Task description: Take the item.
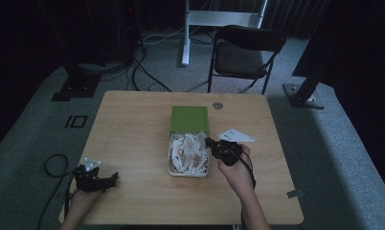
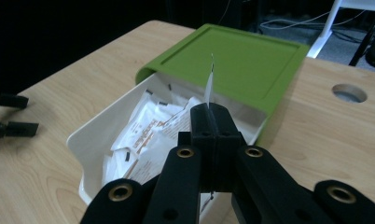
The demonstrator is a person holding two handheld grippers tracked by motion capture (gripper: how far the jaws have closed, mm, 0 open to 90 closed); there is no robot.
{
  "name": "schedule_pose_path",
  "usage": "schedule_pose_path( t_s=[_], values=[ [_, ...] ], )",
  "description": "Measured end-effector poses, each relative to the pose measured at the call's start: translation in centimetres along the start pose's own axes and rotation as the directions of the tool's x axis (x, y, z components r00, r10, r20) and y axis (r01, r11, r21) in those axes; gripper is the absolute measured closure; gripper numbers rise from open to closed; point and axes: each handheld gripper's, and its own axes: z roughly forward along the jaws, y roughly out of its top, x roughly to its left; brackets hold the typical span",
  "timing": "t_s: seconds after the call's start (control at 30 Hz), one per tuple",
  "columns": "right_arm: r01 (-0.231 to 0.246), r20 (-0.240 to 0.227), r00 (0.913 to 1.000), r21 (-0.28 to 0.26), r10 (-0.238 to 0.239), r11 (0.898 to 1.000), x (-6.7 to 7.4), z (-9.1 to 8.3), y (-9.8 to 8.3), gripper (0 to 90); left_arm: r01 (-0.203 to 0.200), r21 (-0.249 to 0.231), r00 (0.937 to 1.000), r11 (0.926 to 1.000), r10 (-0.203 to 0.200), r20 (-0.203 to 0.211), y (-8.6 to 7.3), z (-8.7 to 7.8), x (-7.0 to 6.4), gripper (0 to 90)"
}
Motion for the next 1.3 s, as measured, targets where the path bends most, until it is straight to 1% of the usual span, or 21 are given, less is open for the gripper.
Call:
schedule_pose_path(
  t_s=[0.07, 0.2, 0.27, 0.37, 0.5, 0.67, 0.87, 1.03, 1.13, 1.23, 1.3],
  values=[
    [-0.007, 0.002, 1.0000, -0.014, 0.007, 1.000, -0.3, -0.3, 0.3, 90.0, -0.002, 0.002, 1.0000, 1.0000, 0.002, 0.000, 0.0, 0.0, 0.0, 2.3],
    [-0.016, 0.024, 0.9996, -0.044, 0.017, 0.999, -1.1, -1.1, 0.9, 90.0, -0.002, 0.004, 1.0000, 1.0000, 0.002, 0.000, 0.0, 0.0, 0.0, 2.3],
    [-0.017, 0.027, 0.9995, -0.049, 0.018, 0.999, -1.3, -1.3, 1.0, 90.0, -0.002, 0.004, 1.0000, 1.0000, 0.002, 0.000, 0.0, 0.0, 0.0, 2.3],
    [-0.029, 0.051, 0.9982, -0.067, 0.032, 0.997, -2.1, -2.0, 1.3, 90.0, -0.002, 0.004, 1.0000, 1.0000, 0.002, 0.001, 0.0, 0.0, 0.0, 2.4],
    [-0.038, 0.072, 0.9964, -0.073, 0.043, 0.997, -3.1, -2.6, 1.3, 90.0, 0.000, 0.004, 1.0000, 1.0000, 0.000, 0.001, 0.0, 0.0, 0.0, 2.4],
    [-0.059, 0.101, 0.9926, -0.080, 0.067, 0.995, -4.4, -3.0, 0.9, 90.0, -0.002, 0.004, 1.0000, 1.0000, 0.002, 0.000, 0.0, 0.0, 0.0, 2.3],
    [-0.087, 0.136, 0.9862, -0.063, 0.095, 0.994, -6.0, -3.0, 0.0, 90.0, -0.002, 0.003, 1.0000, 1.0000, 0.002, 0.000, 0.0, 0.0, 0.0, 2.4],
    [-0.112, 0.150, 0.9816, -0.049, 0.119, 0.992, -7.1, -2.6, -1.0, 90.0, -0.001, 0.003, 1.0000, 1.0000, 0.001, 0.000, 0.0, 0.0, 0.0, 2.4],
    [-0.135, 0.155, 0.9780, -0.039, 0.139, 0.990, -7.8, -2.0, -1.9, 90.0, -0.001, 0.003, 1.0000, 1.0000, 0.001, 0.001, 0.0, 0.0, 0.0, 2.4],
    [-0.149, 0.155, 0.9762, -0.028, 0.152, 0.988, -8.4, -1.3, -2.7, 90.0, -0.001, 0.003, 1.0000, 1.0000, 0.001, 0.000, 0.0, 0.0, 0.0, 2.3],
    [-0.157, 0.152, 0.9752, -0.034, 0.160, 0.987, -8.9, -0.7, -3.1, 90.0, -0.001, 0.003, 1.0000, 1.0000, 0.001, 0.000, 0.0, 0.0, 0.0, 2.3]
  ],
)
